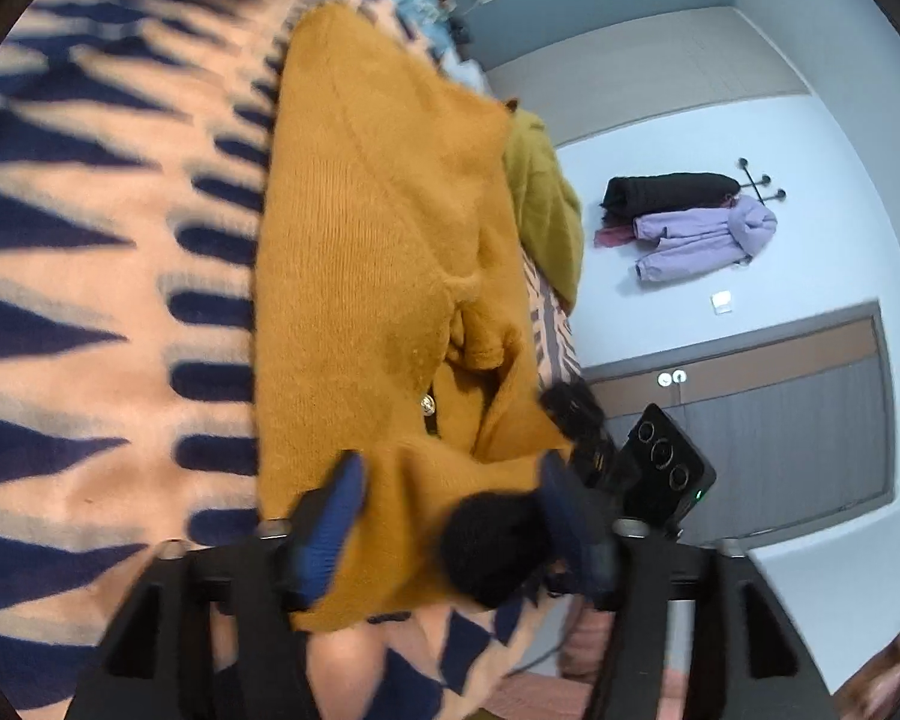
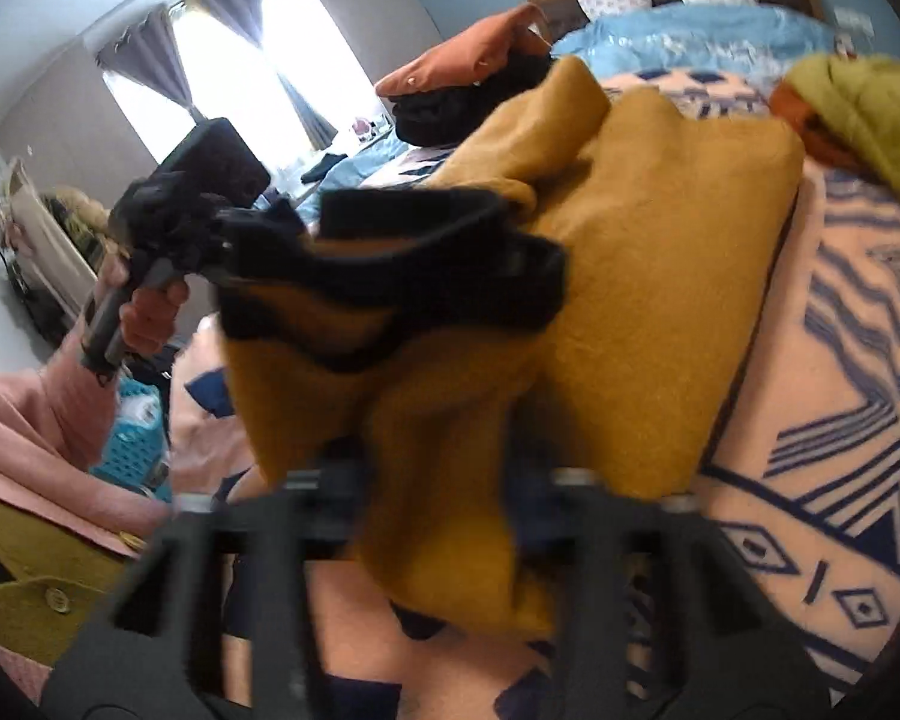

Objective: Fold clothes
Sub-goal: 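Fold the black-cuffed end over the cardigan with both grippers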

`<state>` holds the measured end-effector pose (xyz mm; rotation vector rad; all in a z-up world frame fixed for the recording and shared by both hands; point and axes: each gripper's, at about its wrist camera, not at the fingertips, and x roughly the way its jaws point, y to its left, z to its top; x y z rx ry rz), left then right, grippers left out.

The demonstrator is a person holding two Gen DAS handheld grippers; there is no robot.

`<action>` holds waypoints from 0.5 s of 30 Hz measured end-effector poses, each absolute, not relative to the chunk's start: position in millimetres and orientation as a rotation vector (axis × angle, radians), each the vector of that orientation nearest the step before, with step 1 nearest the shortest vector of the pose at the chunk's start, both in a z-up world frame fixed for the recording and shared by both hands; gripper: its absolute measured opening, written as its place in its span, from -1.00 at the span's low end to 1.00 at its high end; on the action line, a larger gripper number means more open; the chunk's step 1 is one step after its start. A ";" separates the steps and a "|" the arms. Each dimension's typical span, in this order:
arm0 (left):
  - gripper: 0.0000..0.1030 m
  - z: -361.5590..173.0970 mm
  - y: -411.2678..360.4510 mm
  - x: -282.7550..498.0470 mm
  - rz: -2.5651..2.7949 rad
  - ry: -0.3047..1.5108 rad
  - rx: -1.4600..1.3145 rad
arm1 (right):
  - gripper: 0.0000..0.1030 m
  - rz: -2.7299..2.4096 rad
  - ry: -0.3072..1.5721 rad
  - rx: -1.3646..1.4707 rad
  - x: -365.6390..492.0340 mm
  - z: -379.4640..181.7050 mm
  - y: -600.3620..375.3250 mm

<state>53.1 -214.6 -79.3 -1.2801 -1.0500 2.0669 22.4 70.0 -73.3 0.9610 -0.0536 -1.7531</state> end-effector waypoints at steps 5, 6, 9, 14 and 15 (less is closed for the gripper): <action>0.58 -62.9 -212.1 79.4 2.221 -0.799 -1.142 | -0.59 -1.715 -0.278 0.941 25.9 -69.6 107.7; 0.58 -61.3 -208.6 84.0 2.243 -0.733 -1.122 | -0.59 -1.709 -0.303 0.936 28.2 -68.5 112.5; 0.58 -60.7 -194.5 90.6 2.262 -0.563 -1.090 | -0.59 -1.713 -0.303 0.955 34.0 -70.1 116.0; 0.58 -51.7 -195.6 107.7 2.272 -0.459 -0.982 | -0.63 -1.718 -0.383 0.990 28.3 -77.1 118.2; 0.59 -48.6 -196.2 112.4 2.274 -0.444 -0.955 | -0.64 -1.718 -0.407 0.997 26.6 -79.0 120.7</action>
